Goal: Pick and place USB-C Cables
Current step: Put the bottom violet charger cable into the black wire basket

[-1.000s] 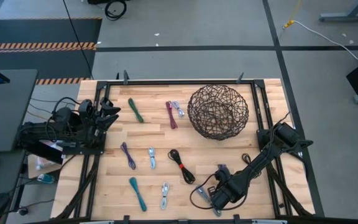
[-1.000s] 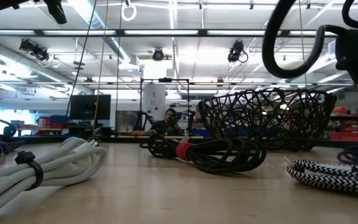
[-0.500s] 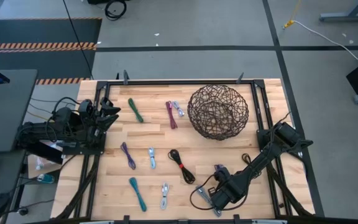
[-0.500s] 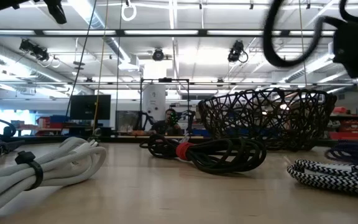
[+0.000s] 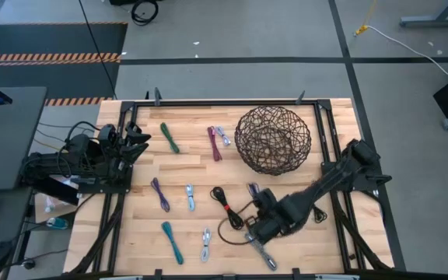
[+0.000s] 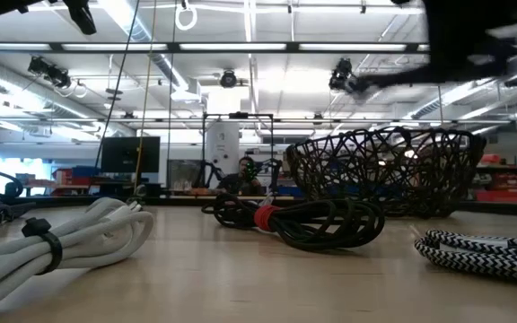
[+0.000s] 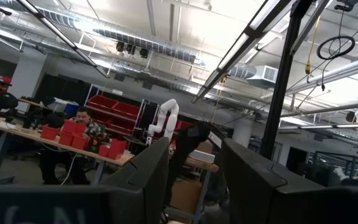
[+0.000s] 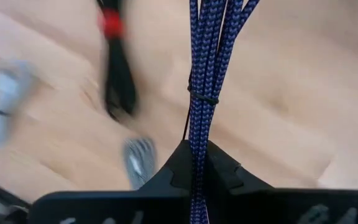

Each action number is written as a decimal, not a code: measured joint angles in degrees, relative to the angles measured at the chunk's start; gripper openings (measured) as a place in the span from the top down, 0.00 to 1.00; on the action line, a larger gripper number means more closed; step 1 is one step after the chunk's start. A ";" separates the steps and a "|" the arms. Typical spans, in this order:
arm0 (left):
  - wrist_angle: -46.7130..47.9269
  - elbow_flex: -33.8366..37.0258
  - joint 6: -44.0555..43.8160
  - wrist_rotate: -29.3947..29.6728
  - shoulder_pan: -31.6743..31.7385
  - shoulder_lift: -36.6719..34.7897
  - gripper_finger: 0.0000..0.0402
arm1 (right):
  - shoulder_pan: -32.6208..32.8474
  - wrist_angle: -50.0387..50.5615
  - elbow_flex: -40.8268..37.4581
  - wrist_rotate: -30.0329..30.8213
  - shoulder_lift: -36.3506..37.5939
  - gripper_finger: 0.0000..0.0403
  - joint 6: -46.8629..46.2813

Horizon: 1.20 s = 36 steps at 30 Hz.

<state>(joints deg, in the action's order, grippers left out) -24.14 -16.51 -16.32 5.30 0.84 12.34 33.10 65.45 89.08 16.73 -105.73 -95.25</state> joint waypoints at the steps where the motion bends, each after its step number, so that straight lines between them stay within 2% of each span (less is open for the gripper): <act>1: -0.02 0.00 0.00 0.00 0.00 0.00 0.61 | -0.75 1.31 1.41 1.45 0.55 0.96 2.06; 9: -0.02 0.00 0.00 -0.01 0.00 0.01 0.61 | -7.44 9.78 12.92 10.81 5.99 0.96 22.19; 14: -0.02 0.00 -0.02 0.00 0.02 0.00 0.61 | -12.20 12.73 18.01 13.21 9.86 0.96 34.73; 25: -0.02 0.00 -0.02 -0.02 0.02 0.00 0.61 | -23.72 13.23 25.62 13.20 18.56 0.96 53.59; 36: 0.00 0.00 -0.02 -0.01 0.01 0.00 0.61 | -35.52 15.30 31.47 8.36 24.33 0.96 62.96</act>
<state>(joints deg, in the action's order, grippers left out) -24.14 -16.51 -16.34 5.29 0.85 12.34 -2.41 80.74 120.55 25.09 -81.40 -32.28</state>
